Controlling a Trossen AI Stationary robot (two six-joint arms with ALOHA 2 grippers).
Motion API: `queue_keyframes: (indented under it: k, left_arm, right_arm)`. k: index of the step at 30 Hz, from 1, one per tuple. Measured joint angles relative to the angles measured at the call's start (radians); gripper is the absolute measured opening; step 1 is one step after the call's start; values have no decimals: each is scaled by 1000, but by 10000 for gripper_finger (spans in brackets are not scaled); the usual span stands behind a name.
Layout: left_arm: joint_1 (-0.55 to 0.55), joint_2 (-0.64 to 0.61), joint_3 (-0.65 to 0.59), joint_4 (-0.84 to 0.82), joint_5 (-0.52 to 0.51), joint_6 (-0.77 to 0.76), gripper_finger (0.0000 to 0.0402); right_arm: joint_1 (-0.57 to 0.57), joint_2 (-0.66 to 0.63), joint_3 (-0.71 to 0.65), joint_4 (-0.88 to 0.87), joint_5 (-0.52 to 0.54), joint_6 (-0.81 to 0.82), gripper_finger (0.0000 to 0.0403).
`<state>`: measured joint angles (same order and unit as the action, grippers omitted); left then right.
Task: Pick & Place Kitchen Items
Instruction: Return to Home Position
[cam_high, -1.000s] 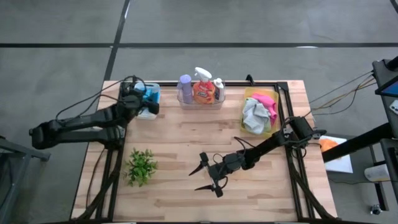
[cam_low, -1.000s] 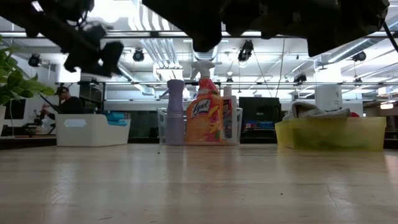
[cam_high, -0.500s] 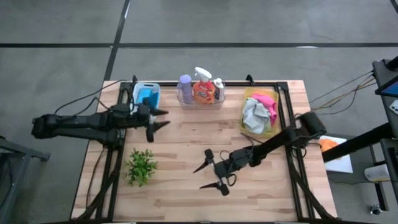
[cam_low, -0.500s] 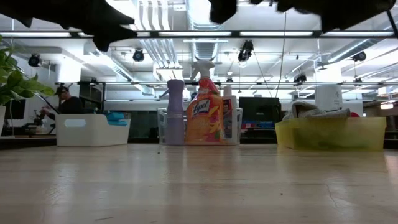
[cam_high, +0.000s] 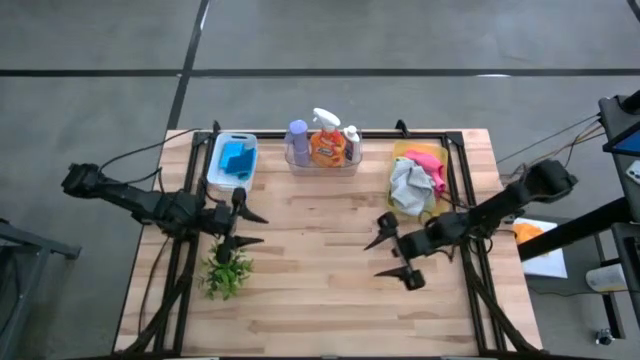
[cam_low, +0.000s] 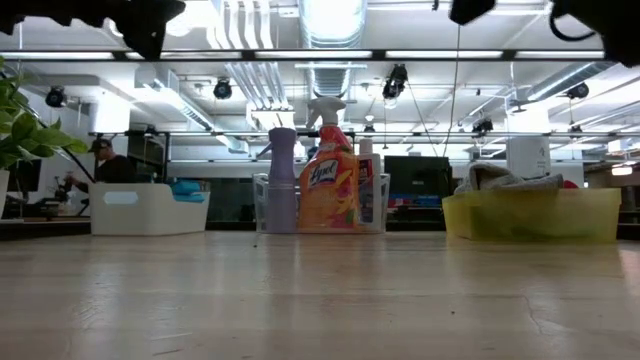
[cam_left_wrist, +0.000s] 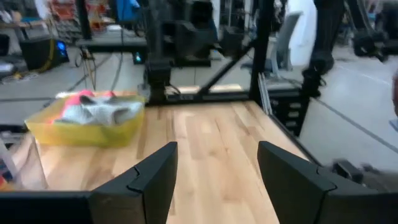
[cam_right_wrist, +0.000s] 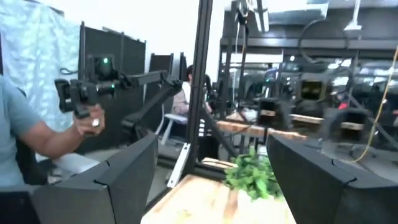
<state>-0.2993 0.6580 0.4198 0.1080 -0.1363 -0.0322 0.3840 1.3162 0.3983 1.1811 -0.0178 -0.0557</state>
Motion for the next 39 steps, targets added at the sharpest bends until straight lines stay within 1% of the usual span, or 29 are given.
queue_keyframes:
  k: [2,4,7,8,9,11,13,15,17,20,23,29,31,33,36,37,39]
  left_arm:
    - [-12,-13,0,-41,2,0,226]
    - [-17,-28,0,-81,3,-5,226]
    - [-18,-51,-1,-132,5,-113,226]
    - [-19,-55,-3,-130,0,-140,226]
    - [-29,-55,-16,-97,0,-132,226]
    - [-58,-54,-59,13,61,-39,226]
    - [-69,-58,-110,122,164,42,226]
    - [-68,-75,-159,198,218,62,226]
    - [-66,-96,-207,214,223,51,226]
    - [-59,-151,-262,191,215,21,226]
    - [-59,-238,-300,124,212,22,226]
    - [-59,-487,-306,-115,125,27,226]
    - [-59,-584,-301,-205,100,45,226]
    - [-59,-662,-292,-293,57,57,226]
    - [-59,-648,-257,-407,-57,49,226]
    - [-60,-639,-249,-405,-92,45,226]
    - [-59,-655,-244,-422,-121,45,226]
  right_arm:
    - [-1,-44,-53,25,18,-11,304]
    - [-3,-93,-98,29,91,-9,304]
    - [-4,-157,-159,29,213,47,304]
    - [-4,-174,-175,29,235,73,304]
    - [-4,-191,-190,31,239,82,304]
    - [-4,-220,-220,31,230,68,304]
    - [-4,-240,-241,32,178,38,304]
    - [-4,-259,-256,35,143,27,304]
    - [-4,-276,-265,41,120,26,304]
    - [-6,-295,-283,39,85,19,304]
    - [-8,-321,-307,41,70,15,304]
    - [-20,-392,-393,34,67,23,304]
    - [-23,-418,-392,-8,65,27,304]
    - [-24,-437,-392,-51,35,25,304]
    - [-27,-465,-392,-145,18,20,304]
    - [-29,-472,-392,-154,21,25,304]
    - [-34,-502,-392,-197,18,27,304]
